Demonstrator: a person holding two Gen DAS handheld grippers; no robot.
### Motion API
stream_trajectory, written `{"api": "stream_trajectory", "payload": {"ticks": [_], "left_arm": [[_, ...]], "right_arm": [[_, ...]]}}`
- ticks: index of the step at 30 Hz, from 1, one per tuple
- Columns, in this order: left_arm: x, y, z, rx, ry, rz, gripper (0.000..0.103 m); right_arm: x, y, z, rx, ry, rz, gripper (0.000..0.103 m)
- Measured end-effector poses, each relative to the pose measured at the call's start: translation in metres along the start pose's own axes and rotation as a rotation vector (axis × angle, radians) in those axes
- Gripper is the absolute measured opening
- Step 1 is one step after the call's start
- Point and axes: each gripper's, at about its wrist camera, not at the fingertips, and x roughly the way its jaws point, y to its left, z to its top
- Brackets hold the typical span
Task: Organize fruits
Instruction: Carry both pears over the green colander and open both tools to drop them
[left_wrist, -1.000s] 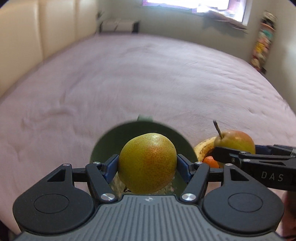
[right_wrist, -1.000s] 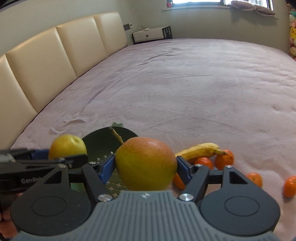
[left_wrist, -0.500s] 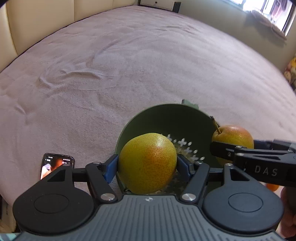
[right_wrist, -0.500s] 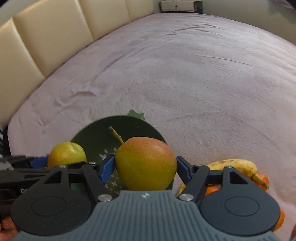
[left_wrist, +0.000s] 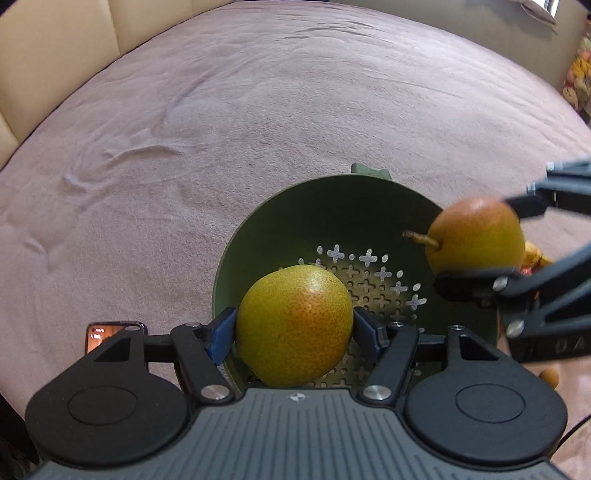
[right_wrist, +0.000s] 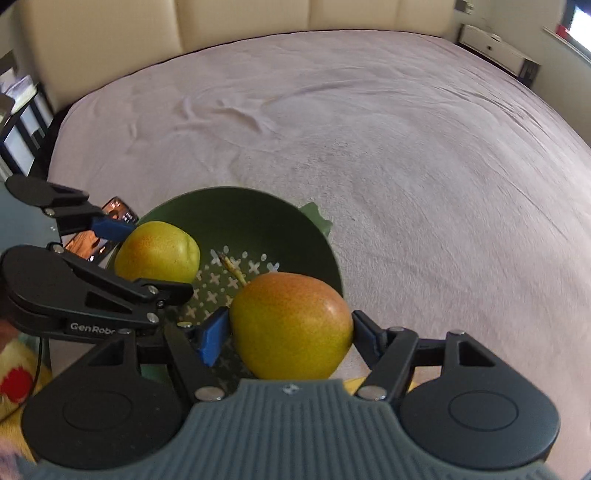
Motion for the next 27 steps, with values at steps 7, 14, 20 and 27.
{"api": "stream_trajectory", "payload": {"ticks": [7,14,20,27], "left_arm": [[0.005,-0.016,-0.003,0.116,0.006,0.008,0.077],[0.014,-0.023,-0.008,0.203,0.027,0.049,0.077],[0.024,-0.025,-0.011,0.222,0.063,0.042,0.077],[0.035,-0.03,-0.016,0.268,0.071,0.065,0.077]], "right_arm": [[0.006,0.0,0.014,-0.137,0.018,0.034,0.068],[0.022,0.019,0.019,-0.434,0.053,0.06,0.068],[0.048,0.028,0.013,-0.543,0.12,0.066,0.068],[0.069,0.029,0.008,-0.528,0.134,0.079,0.068]]}}
